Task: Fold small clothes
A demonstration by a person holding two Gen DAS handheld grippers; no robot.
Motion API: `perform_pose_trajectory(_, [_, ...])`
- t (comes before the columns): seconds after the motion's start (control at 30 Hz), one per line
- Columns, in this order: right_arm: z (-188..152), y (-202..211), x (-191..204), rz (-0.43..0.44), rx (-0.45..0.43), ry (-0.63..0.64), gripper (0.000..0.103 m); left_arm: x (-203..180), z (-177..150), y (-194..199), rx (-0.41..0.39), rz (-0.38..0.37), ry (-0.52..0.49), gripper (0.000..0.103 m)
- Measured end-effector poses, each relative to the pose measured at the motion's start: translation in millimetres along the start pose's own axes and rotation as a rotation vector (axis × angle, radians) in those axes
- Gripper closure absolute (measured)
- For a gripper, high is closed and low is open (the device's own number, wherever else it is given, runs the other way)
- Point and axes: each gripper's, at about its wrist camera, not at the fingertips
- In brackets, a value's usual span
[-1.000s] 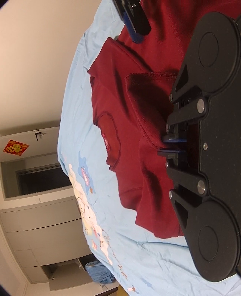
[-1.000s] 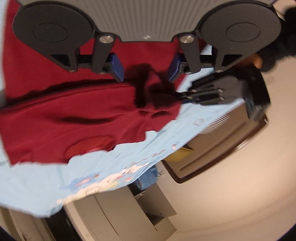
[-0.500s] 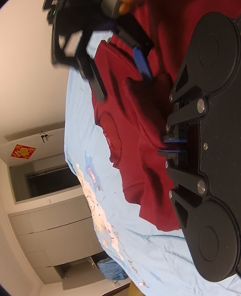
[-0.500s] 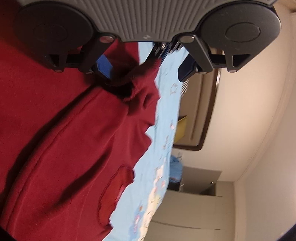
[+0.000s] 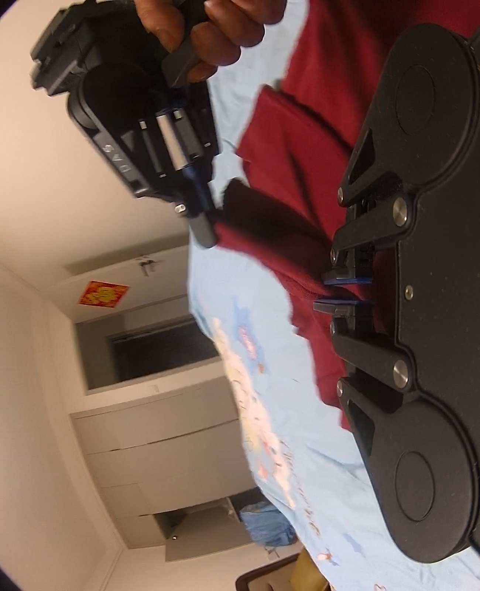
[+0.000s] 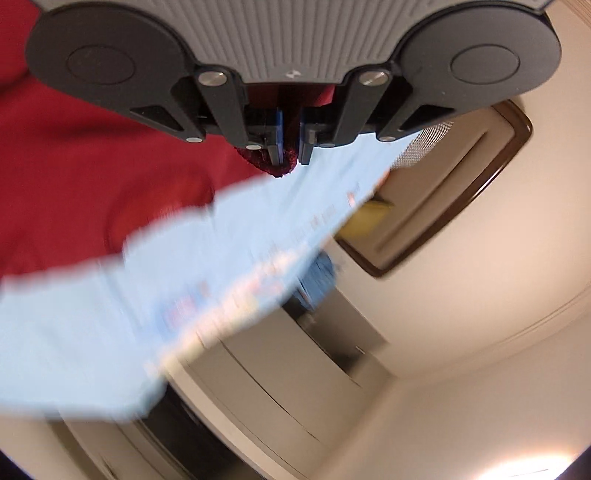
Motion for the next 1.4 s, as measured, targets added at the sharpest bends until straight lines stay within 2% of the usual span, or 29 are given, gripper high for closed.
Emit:
perform_pose_trajectory(0.1, [-3.5, 18.8, 8.0, -0.042, -0.069, 0.181, 0.094, -11.9, 4.6, -7.2, 0.005, -0.070, 0.010, 0.093])
perform_pose_trajectory(0.17, [-13.7, 27.1, 2.9, -0.100, -0.078, 0.259, 0.094, -16.7, 3.8, -12.1, 0.028, -0.129, 0.025, 0.082])
perform_pose_trajectory(0.27, [-33.6, 36.2, -15.6, -0.207, -0.043, 0.315, 0.094, -16.8, -1.0, -12.3, 0.086, -0.216, 0.105, 0.072])
perform_pose_trajectory(0.33, [-46.7, 38.9, -29.7, -0.259, -0.017, 0.301, 0.094, -11.9, -5.2, -13.3, 0.117, -0.218, 0.138, 0.070])
perform_pose_trajectory(0.4, [-58.9, 43.3, -41.3, -0.292, 0.001, 0.270, 0.094, -3.3, -9.3, -12.7, 0.137, -0.193, 0.160, 0.065])
perform_pose_trajectory(0.43, [-63.6, 46.0, -46.5, -0.300, 0.011, 0.256, 0.094, 2.5, -11.4, -12.2, 0.148, -0.173, 0.169, 0.059])
perform_pose_trajectory(0.47, [-67.7, 50.9, -50.5, -0.300, 0.022, 0.243, 0.094, 8.9, -13.9, -12.0, 0.161, -0.148, 0.179, 0.052])
perform_pose_trajectory(0.57, [-75.1, 57.7, -58.5, -0.286, 0.069, 0.229, 0.091, 32.6, -23.9, -14.3, 0.219, -0.046, 0.195, 0.046])
perform_pose_trajectory(0.63, [-76.3, 64.0, -59.9, -0.294, 0.079, 0.237, 0.078, 51.4, -31.1, -20.4, 0.273, 0.034, 0.193, 0.045])
perform_pose_trajectory(0.67, [-71.6, 68.0, -61.2, -0.300, 0.075, 0.252, 0.064, 60.8, -36.0, -24.0, 0.299, 0.073, 0.185, 0.045])
perform_pose_trajectory(0.7, [-67.0, 70.9, -60.8, -0.306, 0.069, 0.268, 0.056, 70.4, -40.2, -26.3, 0.317, 0.106, 0.167, 0.045])
perform_pose_trajectory(0.8, [-40.6, 69.4, -50.5, -0.291, 0.074, 0.315, 0.052, 97.6, -52.0, -35.7, 0.344, 0.145, 0.106, 0.045])
perform_pose_trajectory(0.9, [-10.4, 32.0, -38.8, -0.227, 0.164, 0.357, 0.040, 116.7, -58.9, -45.0, 0.344, 0.114, 0.106, 0.042])
perform_pose_trajectory(1.03, [15.1, -46.4, -13.5, -0.110, 0.291, 0.423, 0.040, 120.2, -58.9, -60.6, 0.311, 0.085, 0.021, 0.037])
perform_pose_trajectory(1.1, [21.5, -91.6, 1.4, -0.071, 0.336, 0.456, 0.046, 116.1, -57.7, -69.9, 0.290, 0.078, -0.045, 0.037])
perform_pose_trajectory(1.2, [26.7, -160.3, 16.0, 0.008, 0.414, 0.404, 0.050, 112.8, -58.0, -77.4, 0.265, 0.078, -0.123, 0.037])
perform_pose_trajectory(1.3, [26.2, -217.4, 29.5, 0.056, 0.481, 0.360, 0.050, 112.1, -58.0, -78.9, 0.243, 0.057, -0.158, 0.041])
perform_pose_trajectory(1.4, [18.4, -262.9, 40.2, 0.040, 0.542, 0.370, 0.052, 112.5, -57.0, -79.5, 0.242, 0.019, -0.164, 0.055])
Point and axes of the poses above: each gripper's, at about its wrist camera, not at the fingertips, and y roughly against the way its jaws point, x to its left, z to its top, and after that the axes turned 3 degrees about x, right-handed
